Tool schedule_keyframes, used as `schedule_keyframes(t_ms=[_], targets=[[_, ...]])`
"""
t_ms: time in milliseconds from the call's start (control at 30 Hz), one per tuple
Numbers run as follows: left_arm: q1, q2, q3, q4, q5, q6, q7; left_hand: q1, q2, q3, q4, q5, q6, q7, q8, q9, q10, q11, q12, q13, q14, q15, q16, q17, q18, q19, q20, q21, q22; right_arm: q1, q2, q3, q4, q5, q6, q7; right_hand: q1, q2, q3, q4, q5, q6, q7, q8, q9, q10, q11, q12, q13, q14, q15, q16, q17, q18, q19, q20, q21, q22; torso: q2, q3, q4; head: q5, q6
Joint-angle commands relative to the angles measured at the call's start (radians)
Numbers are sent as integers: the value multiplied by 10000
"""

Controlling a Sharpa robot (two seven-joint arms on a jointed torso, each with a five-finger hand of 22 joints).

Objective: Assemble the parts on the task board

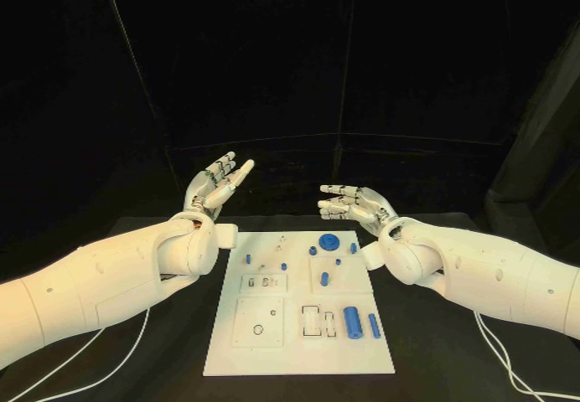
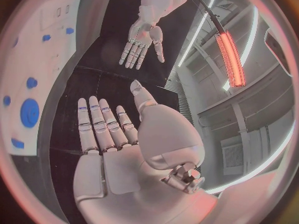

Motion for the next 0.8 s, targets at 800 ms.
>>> schedule_keyframes(t_ms=[800], targets=[[16,-1548,2,1983,-831,1922,147,943,1662,12,-1084,-131,6501,870,1309,423,8249,-287,1844,505,7834,-743,2138,1096,396,7727,-387,2624,997,980,-322,36,-244,-7742,-156,-1202,963,-321,1010,-1030,-5,4882,285,73,27,4536,-1298,-338,-45,5955,-1790,589,340,520,4802,-1471,2266,492,953,-166,343,-338,228]])
